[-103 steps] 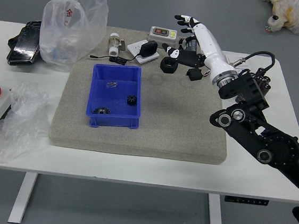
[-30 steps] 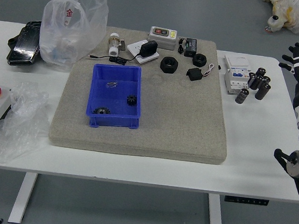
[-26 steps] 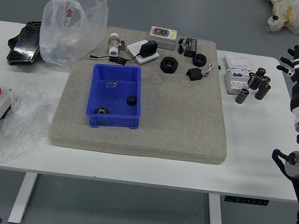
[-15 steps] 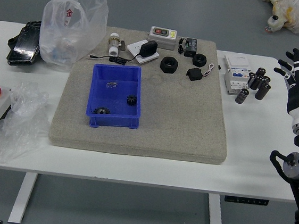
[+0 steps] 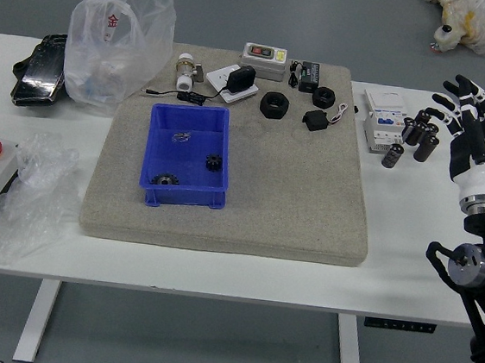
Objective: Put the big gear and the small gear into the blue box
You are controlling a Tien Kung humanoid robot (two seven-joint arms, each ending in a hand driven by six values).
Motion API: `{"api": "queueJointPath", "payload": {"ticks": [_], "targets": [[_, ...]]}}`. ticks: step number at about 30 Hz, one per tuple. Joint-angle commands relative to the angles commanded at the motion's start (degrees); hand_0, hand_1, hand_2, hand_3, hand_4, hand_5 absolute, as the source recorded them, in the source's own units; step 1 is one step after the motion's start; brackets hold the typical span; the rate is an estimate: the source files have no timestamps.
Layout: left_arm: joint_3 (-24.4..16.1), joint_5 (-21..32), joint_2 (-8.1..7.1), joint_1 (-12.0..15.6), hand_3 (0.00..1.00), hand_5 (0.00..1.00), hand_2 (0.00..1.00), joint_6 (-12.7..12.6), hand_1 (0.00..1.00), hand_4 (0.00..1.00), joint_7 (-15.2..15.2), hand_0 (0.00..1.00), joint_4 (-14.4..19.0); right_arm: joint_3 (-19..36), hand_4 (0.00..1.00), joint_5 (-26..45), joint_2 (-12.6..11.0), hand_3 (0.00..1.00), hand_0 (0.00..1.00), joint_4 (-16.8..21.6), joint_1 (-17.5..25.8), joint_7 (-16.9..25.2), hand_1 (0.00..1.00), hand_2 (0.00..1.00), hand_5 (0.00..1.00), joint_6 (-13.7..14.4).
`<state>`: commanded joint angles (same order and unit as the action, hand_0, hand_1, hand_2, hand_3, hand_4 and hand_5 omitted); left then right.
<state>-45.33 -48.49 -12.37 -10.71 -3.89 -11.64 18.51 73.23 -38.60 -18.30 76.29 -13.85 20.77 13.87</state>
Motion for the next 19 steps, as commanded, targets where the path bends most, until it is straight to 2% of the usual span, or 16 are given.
{"api": "queueJointPath", "payload": {"ticks": [8,19], "targets": [[0.17,0.39,-0.05,0.15,0.629,0.278,0.427,-0.26,0.405,0.627,0.14,0.637,0.04,-2.01,0.739,0.58,0.29,0.639,0.494,-0.48,-0.91,0.16,0.56,0.624,0.442,-0.27],[0.31,0.85,0.13,0.28,0.629,0.275,0.428,-0.71,0.405,0.624,0.26,0.638,0.1,-3.82,0.74,3.67,0.36,0.639,0.493,-1.4,-1.56,0.8,0.561,0.621,0.443,-1.21]]}}
